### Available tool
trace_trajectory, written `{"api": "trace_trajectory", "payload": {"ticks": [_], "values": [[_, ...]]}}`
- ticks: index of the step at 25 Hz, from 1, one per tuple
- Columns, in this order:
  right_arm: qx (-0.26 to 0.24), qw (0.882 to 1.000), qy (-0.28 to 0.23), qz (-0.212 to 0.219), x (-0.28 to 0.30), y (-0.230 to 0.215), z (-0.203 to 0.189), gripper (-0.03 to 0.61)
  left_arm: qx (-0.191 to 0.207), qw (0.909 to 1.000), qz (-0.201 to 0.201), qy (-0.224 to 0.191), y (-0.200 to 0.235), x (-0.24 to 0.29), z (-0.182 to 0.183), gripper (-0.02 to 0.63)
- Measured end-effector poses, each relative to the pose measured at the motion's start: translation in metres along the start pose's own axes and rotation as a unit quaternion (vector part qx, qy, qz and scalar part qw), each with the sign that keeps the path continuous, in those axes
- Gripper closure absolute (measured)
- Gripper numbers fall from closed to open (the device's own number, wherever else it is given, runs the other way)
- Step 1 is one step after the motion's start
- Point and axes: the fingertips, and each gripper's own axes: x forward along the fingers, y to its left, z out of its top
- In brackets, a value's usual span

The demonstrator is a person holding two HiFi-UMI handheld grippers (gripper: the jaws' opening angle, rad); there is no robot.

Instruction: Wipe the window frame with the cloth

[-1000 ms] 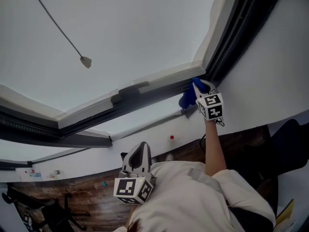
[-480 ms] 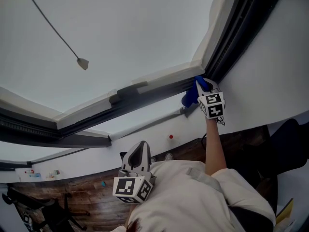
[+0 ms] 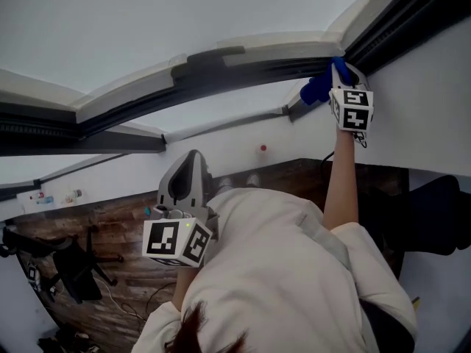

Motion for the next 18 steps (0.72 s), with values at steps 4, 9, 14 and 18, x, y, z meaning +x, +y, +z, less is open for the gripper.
{"api": "trace_trajectory", "payload": {"ticks": [4, 9, 14, 18], "values": [[0.012, 1.0, -0.008, -0.009, -0.002, -0.002, 0.002, 0.534, -0.006, 0.9993, 0.037, -0.007, 0.034, -0.015, 0.005, 0.608], [0.066, 0.997, -0.032, -0.005, -0.02, 0.019, 0.006, 0.534, -0.006, 0.9992, 0.038, 0.008, 0.056, -0.022, 0.001, 0.608], [0.081, 0.995, -0.049, 0.044, -0.038, 0.084, 0.017, 0.534, -0.005, 0.9998, -0.001, 0.019, 0.062, -0.018, 0.004, 0.609], [0.09, 0.991, -0.058, 0.086, -0.047, 0.136, 0.037, 0.534, 0.001, 0.999, -0.029, 0.033, 0.066, -0.018, 0.009, 0.609]]}}
